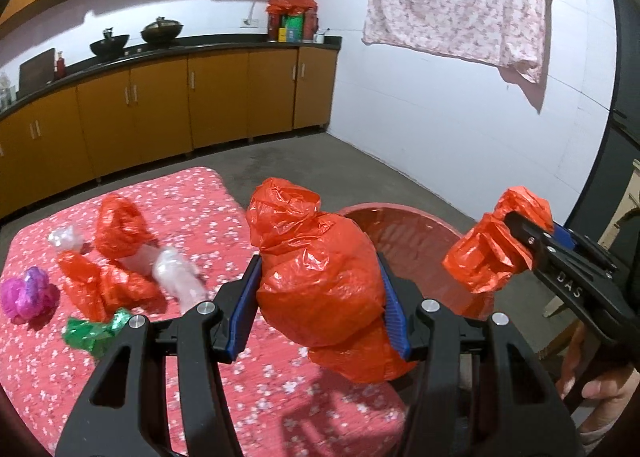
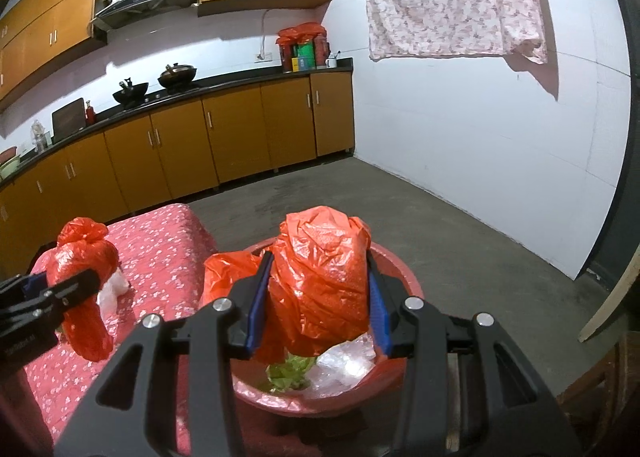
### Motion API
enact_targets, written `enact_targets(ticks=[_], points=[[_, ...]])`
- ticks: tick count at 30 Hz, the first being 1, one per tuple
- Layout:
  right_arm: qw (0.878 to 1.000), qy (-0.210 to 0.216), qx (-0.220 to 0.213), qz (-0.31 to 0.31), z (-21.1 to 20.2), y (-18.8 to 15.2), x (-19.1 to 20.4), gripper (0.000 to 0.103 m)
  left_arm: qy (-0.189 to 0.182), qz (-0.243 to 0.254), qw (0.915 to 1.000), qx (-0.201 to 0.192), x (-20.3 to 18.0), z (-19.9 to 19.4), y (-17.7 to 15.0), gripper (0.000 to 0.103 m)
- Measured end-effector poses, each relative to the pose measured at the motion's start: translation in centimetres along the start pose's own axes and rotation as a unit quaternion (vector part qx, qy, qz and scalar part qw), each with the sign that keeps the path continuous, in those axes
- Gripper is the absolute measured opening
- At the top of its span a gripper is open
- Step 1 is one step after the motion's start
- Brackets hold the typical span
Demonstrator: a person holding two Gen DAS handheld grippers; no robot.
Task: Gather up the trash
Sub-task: 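Carry both orange bags over the orange basket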
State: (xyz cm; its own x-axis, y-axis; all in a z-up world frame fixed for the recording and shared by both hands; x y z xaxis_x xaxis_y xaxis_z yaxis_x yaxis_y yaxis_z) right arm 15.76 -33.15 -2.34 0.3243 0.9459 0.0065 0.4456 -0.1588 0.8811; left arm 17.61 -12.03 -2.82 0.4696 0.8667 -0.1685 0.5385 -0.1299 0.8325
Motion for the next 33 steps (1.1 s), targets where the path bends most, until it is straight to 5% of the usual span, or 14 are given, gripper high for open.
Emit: enact_targets(ticks=[33], points=[[0.999,-0.018,0.014,0.027,5.4,1.1,-2.8,0.042,-0.057,0.027,0.9967,0.051,-3.5,9.8,1.3,0.055]])
Point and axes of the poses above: each gripper's, at about its wrist camera, not at the fingertips, and z roughly the way its jaws point, x to its left, y to its top, the point moved 2 cm from there along z, roughly the way its jaws point, and after that the axes turned 7 degrees about -y, right-handed, at the moved point
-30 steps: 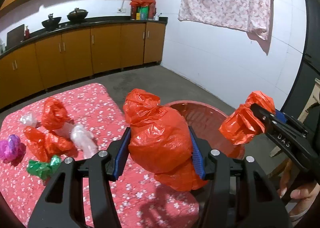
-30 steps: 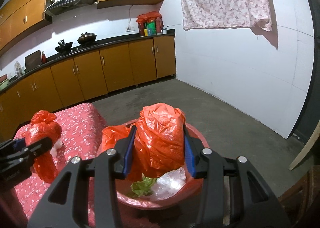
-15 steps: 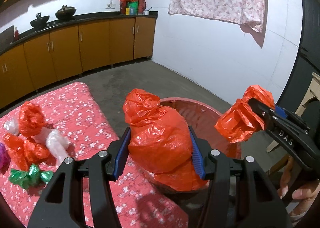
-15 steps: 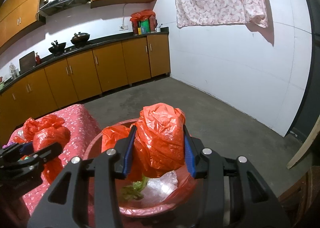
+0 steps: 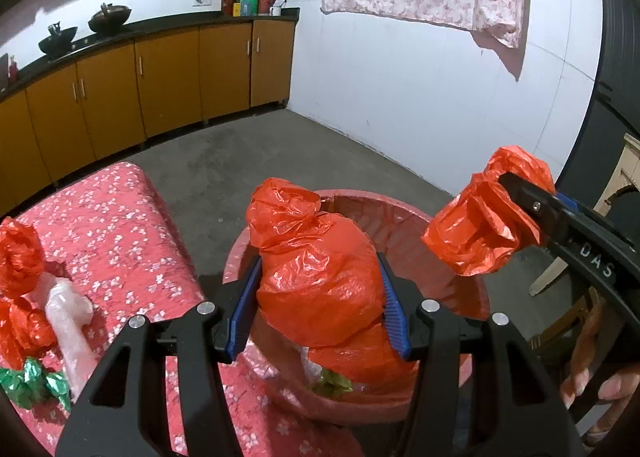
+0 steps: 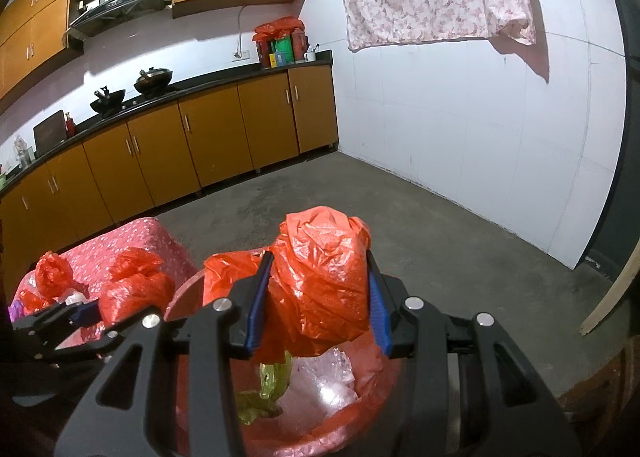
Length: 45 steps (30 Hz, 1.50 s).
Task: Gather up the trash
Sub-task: 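Carry both orange bags over the orange basket, then open both grippers to drop the orange bags into the basket, then move both tools back toward the bags on the table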
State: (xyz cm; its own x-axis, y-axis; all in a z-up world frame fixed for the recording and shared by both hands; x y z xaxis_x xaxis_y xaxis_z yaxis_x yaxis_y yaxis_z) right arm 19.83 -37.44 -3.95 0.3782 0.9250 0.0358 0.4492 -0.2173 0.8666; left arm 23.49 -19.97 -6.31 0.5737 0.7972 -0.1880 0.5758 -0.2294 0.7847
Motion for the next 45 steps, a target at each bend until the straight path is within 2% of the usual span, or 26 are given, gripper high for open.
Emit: enact_targets(ticks=[12,17,20,22,24,26,32,38,45], points=[[0.999,0.028,0.013,0.042,1.4,0.5,-0.8,0.050,-0.013,-0.007,0.9998,0.014,0.1,1.5,0.0,0.059],[0.999,0.024,0.011,0.044,1.3,0.5,-1.0,0.056,-0.010,-0.017,0.9997,0.015,0.7,1.1,-0.1,0.063],[0.999,0.011,0.006,0.040,0.9,0.2,-1.1,0.068,-0.003,-0.019,0.9997,0.012,0.9,0.6,-0.3,0.063],[0.999,0.001,-0.002,0.038,0.5,0.2,-1.2,0.085,0.003,-0.022,0.9997,0.007,1.2,-0.1,-0.5,0.064],[0.999,-0.005,-0.010,0.037,0.0,0.1,-1.1,0.097,0.009,-0.023,0.9997,0.002,1.6,-0.8,-0.6,0.067],[0.999,-0.010,-0.015,0.032,-0.4,0.0,-0.9,0.099,0.018,-0.025,0.9995,-0.004,2.1,-1.9,-0.9,0.069],[1.000,-0.006,-0.008,0.003,-1.1,-0.5,1.7,0.099,0.058,-0.035,0.9973,-0.028,4.4,-6.4,-2.6,0.079],[0.999,0.046,-0.011,-0.026,-2.3,-1.1,6.7,0.099,0.117,-0.061,0.9900,-0.051,8.3,-11.4,-5.0,0.083],[0.992,0.100,-0.015,-0.081,-3.8,-2.0,14.0,0.098,0.214,-0.099,0.9694,-0.069,14.2,-17.3,-8.2,0.084]])
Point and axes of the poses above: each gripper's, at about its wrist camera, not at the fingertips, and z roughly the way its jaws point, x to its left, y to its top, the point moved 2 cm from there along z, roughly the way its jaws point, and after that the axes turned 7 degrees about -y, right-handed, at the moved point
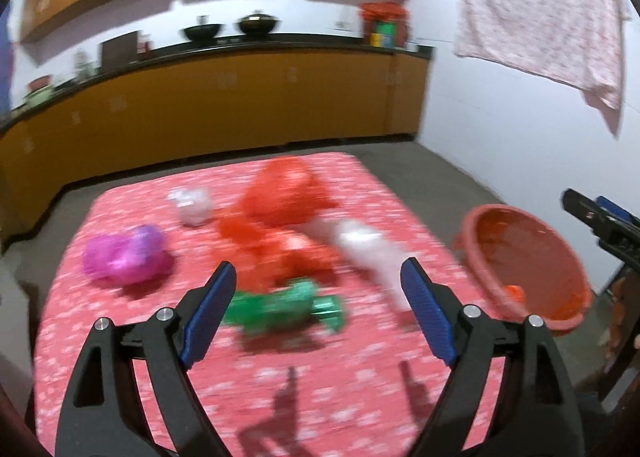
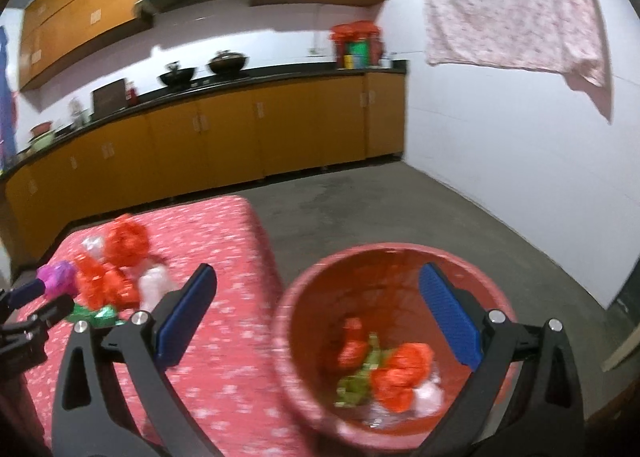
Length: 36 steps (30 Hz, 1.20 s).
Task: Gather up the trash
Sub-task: 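Move both tools back toward the bags on the table, then grasp the clear plastic bag with the right gripper while left grasps pink-purple bag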
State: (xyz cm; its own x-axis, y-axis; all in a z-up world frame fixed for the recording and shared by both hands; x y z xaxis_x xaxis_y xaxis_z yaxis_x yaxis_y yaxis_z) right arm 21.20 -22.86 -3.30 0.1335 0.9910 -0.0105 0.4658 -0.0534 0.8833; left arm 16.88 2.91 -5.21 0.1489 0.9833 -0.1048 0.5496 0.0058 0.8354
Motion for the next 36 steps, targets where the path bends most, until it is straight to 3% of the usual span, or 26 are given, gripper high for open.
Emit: enact_targets(ticks=[7,13,18,23,26,28,36], points=[[0.998,0.060,0.030,-0.022,1.5,-0.1,6.1,0.082,0.081,-0.039,0.9959,0.001,6.4,-1.6,-1.9,0.084],[0.991,0.101,0.062,-0.057,4.0,-1.0,12.1,0.071,0.106,-0.082,0.9910,0.003,11.3,-1.8,-2.4,0.084],[0.984,0.105,0.098,-0.104,7.1,-2.4,15.5,0.062,0.121,-0.105,0.9871,0.005,14.0,-1.4,-2.5,0.084],[0.980,0.109,0.130,-0.102,9.4,-3.2,16.2,0.057,0.126,-0.115,0.9852,0.013,16.3,0.1,-1.9,0.084],[0.977,0.113,0.142,-0.108,10.1,-3.7,16.6,0.037,0.129,-0.117,0.9846,0.021,17.0,1.3,-1.6,0.084],[0.975,0.115,0.151,-0.116,10.5,-3.9,16.9,0.015,0.129,-0.119,0.9841,0.025,17.3,2.0,-1.2,0.087],[0.977,0.107,0.152,-0.100,10.4,-4.4,15.5,0.010,0.133,-0.100,0.9855,0.035,17.9,4.5,-0.1,0.088]])
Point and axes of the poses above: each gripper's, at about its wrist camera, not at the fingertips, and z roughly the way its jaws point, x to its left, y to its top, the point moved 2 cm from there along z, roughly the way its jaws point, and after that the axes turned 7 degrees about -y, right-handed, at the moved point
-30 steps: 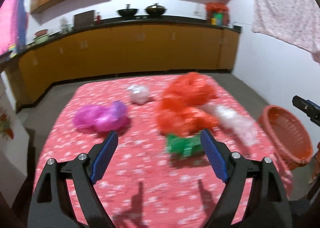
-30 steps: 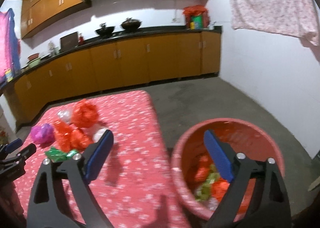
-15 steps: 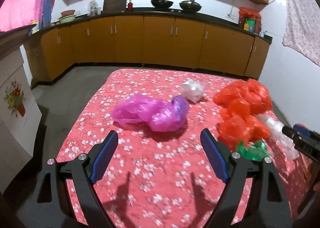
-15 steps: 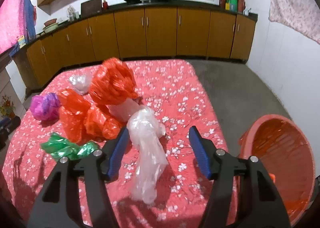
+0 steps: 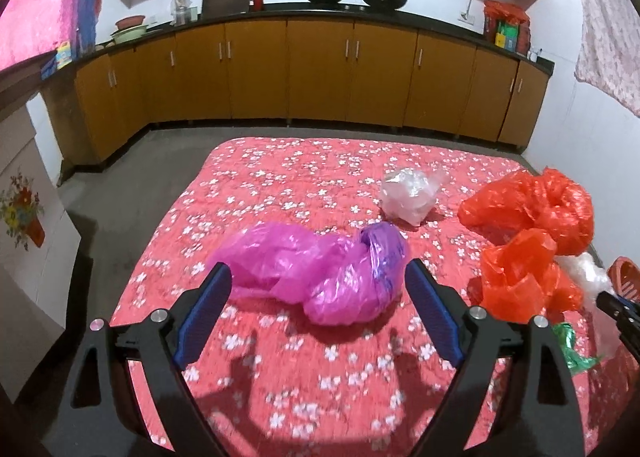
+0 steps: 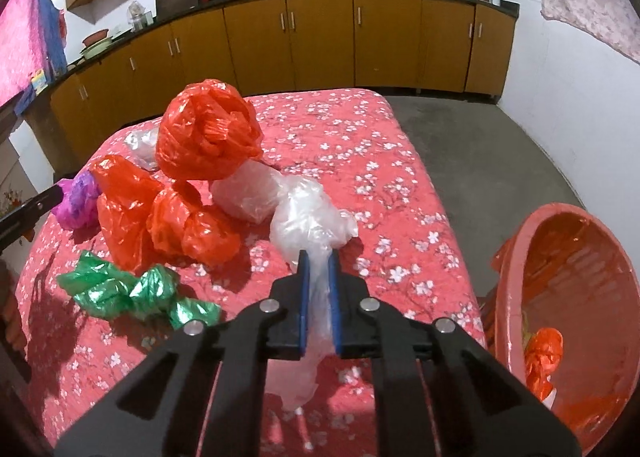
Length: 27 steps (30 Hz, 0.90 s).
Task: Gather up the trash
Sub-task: 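Grasp the clear plastic bag with the right gripper while left grasps pink-purple bag, then carry the clear bag and pink-purple bag over the orange basket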
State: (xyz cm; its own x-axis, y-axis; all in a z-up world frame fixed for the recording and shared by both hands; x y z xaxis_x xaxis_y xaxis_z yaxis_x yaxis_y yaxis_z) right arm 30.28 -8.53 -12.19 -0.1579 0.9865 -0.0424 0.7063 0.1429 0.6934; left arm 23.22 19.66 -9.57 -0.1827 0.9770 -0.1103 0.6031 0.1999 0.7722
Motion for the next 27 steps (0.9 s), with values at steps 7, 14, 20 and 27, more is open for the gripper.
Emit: enact_targets(ticks=[7,14,20,27], points=[[1.000,-0.003,0.004,0.004,-0.1,-0.2,-0.7,0.010,-0.008,0.011,0.9991,0.041,-0.2,3.5,0.2,0.088],[1.000,0.000,0.005,0.009,-0.5,-0.5,-1.1,0.010,-0.031,0.008,0.9985,0.045,-0.4,4.3,0.2,0.066],[1.000,-0.001,0.005,0.014,-1.4,-1.1,-1.5,0.010,-0.034,0.013,0.9985,0.040,-0.8,3.5,-0.2,0.048],[1.000,0.002,0.005,0.024,-3.0,-1.8,-2.1,0.009,-0.032,0.010,0.9988,0.035,-0.7,1.4,-0.7,0.044]])
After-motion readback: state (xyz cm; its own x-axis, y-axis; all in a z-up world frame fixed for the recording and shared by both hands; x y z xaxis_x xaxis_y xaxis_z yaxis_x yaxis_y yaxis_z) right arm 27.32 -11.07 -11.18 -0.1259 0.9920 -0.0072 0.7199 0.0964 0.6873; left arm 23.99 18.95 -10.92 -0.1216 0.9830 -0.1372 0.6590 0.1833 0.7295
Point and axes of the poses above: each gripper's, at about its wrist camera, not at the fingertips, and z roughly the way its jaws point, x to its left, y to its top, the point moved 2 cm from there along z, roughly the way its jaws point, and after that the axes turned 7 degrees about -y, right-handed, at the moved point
